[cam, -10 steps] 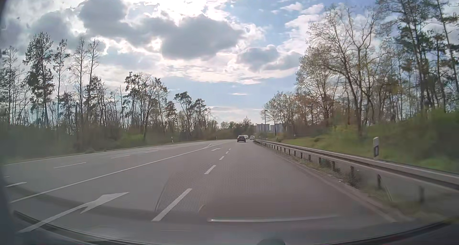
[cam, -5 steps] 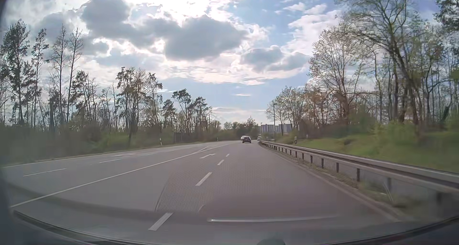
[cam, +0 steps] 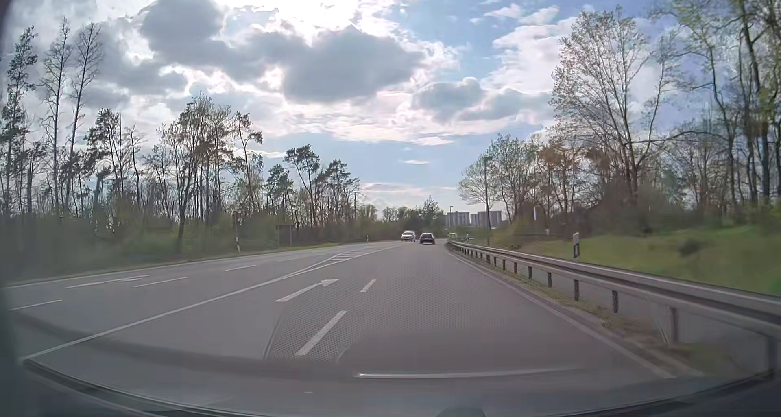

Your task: Follow the waypoints while adhering to traffic rules and regulations

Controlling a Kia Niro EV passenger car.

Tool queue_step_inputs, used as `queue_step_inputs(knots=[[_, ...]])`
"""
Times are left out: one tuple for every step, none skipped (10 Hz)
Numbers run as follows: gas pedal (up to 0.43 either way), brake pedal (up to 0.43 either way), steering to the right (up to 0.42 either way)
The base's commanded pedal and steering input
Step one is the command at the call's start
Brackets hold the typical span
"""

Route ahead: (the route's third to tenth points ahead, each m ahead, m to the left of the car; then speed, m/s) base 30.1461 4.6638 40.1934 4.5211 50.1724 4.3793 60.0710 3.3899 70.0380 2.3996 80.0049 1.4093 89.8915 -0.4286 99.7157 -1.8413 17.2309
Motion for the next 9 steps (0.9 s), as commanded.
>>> queue_step_inputs(knots=[[0.118,0.0,-0.007],[0.118,0.0,-0.006],[0.118,0.0,-0.007],[0.118,0.0,-0.006],[0.118,0.0,-0.006],[0.118,0.0,-0.006],[0.118,0.0,-0.006],[0.118,0.0,-0.006],[0.118,0.0,-0.005]])
